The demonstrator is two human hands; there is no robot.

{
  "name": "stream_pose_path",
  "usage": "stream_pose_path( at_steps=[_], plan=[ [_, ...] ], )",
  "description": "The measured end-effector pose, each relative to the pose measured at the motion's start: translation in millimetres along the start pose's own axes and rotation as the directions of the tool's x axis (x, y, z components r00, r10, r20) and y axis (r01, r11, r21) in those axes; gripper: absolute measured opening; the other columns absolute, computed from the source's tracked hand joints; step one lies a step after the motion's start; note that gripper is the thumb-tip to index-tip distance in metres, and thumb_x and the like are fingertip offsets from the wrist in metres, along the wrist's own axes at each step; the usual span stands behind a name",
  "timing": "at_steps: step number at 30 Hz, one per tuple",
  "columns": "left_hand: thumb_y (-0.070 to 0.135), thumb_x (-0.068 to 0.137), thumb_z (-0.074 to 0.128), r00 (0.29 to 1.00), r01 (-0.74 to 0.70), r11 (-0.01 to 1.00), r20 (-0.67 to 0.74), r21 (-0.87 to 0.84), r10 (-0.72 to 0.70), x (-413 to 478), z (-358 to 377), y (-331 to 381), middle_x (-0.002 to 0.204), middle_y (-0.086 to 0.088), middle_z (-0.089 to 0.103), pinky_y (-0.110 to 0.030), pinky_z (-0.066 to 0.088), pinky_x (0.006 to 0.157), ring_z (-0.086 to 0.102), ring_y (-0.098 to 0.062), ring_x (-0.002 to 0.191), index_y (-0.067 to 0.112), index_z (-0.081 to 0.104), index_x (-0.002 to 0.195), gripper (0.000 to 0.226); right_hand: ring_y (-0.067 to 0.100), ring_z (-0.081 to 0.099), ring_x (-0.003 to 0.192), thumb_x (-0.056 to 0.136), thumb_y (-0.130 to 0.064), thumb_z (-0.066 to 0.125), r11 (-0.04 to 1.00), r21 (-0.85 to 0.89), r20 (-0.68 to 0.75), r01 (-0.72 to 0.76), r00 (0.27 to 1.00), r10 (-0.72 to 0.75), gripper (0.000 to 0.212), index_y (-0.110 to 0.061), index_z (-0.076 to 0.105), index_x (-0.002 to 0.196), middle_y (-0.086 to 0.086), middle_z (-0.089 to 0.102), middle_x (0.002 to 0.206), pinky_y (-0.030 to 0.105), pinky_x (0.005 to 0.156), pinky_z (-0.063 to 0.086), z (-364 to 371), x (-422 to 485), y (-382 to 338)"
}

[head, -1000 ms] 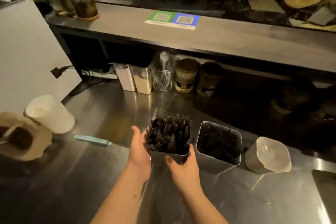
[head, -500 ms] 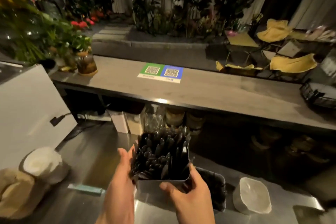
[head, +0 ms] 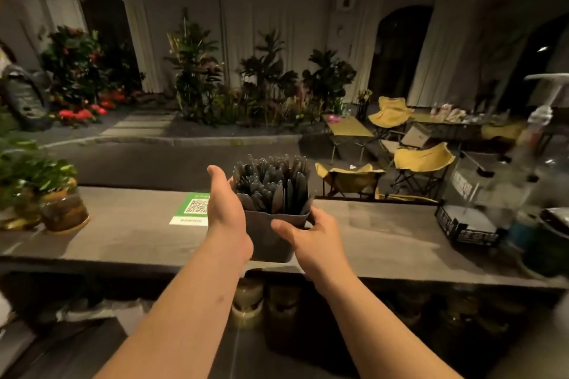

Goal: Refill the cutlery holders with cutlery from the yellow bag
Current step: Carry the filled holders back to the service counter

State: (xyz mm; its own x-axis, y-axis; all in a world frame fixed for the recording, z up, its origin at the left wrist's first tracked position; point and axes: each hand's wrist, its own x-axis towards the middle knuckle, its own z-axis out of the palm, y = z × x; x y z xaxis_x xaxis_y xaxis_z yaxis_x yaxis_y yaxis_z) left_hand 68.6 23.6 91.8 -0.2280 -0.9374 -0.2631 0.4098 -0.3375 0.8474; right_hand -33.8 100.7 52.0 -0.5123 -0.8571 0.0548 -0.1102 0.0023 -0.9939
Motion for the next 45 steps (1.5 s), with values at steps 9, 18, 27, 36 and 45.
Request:
stream_pose_path(
  at_steps=[9,18,27,36,45],
  plan=[
    [0.101,0.046,0.048,0.981,0.128,0.985,0.133,0.116,-0.144,123.2,10.0,-45.9,0.16,-0.002,0.038,-0.058,0.029,0.116,0.036,-0.029,0.147,0.038,0.042,0.151,0.122,0.017,0.051,0.131,0.084,-0.026,0.08,0.992,-0.086,-0.111,-0.087,0.991,0.078,0.067,-0.026,0.05,0.144,-0.009,0.058,0.137,0.044,0.107,0.048,-9.9,93.1,43.3],
    [0.092,0.077,0.027,0.988,0.067,0.978,0.127,0.196,-0.093,123.2,15.4,-34.2,0.155,-0.003,0.045,-0.049,0.029,0.117,0.044,-0.028,0.141,0.025,0.041,0.153,0.102,0.024,0.054,0.131,0.086,-0.026,0.078,0.986,-0.096,-0.112,-0.139,0.985,0.128,0.063,-0.025,0.051,0.143,-0.001,0.062,0.136,0.049,0.106,0.049,-12.2,111.4,47.4],
    [0.06,0.105,0.018,0.974,-0.017,0.935,0.217,0.354,-0.065,-44.5,-31.3,-82.7,0.157,-0.002,0.042,-0.04,0.023,0.121,0.032,-0.016,0.147,0.018,0.044,0.151,0.068,0.015,0.069,0.097,0.09,-0.033,0.07,0.984,-0.172,-0.011,0.051,0.998,-0.054,0.024,-0.025,0.067,0.113,-0.002,0.072,0.105,0.037,0.086,0.059,-63.4,-27.4,62.1],
    [0.046,0.108,0.034,0.981,0.187,0.753,-0.084,0.631,-0.173,-116.9,-146.8,-261.2,0.113,0.016,0.054,-0.034,0.036,0.102,0.048,-0.012,0.12,0.025,0.057,0.128,0.037,0.018,0.058,0.116,0.101,-0.036,0.054,0.837,-0.335,-0.203,-0.433,0.9,0.385,0.039,-0.015,0.057,0.134,-0.004,0.061,0.12,0.032,0.099,0.044,-83.1,-188.9,233.5],
    [0.059,0.104,0.031,0.922,0.381,0.844,-0.091,0.377,-0.376,-157.4,-148.7,-278.7,0.113,0.005,0.073,-0.02,0.05,0.065,0.07,-0.005,0.091,0.033,0.063,0.126,0.047,0.012,0.049,0.128,0.105,-0.055,0.029,0.815,0.04,0.026,-0.579,0.816,0.578,0.047,-0.035,0.046,0.145,-0.007,0.056,0.138,0.037,0.108,0.04,-52.6,-217.0,244.5]
  ],
)
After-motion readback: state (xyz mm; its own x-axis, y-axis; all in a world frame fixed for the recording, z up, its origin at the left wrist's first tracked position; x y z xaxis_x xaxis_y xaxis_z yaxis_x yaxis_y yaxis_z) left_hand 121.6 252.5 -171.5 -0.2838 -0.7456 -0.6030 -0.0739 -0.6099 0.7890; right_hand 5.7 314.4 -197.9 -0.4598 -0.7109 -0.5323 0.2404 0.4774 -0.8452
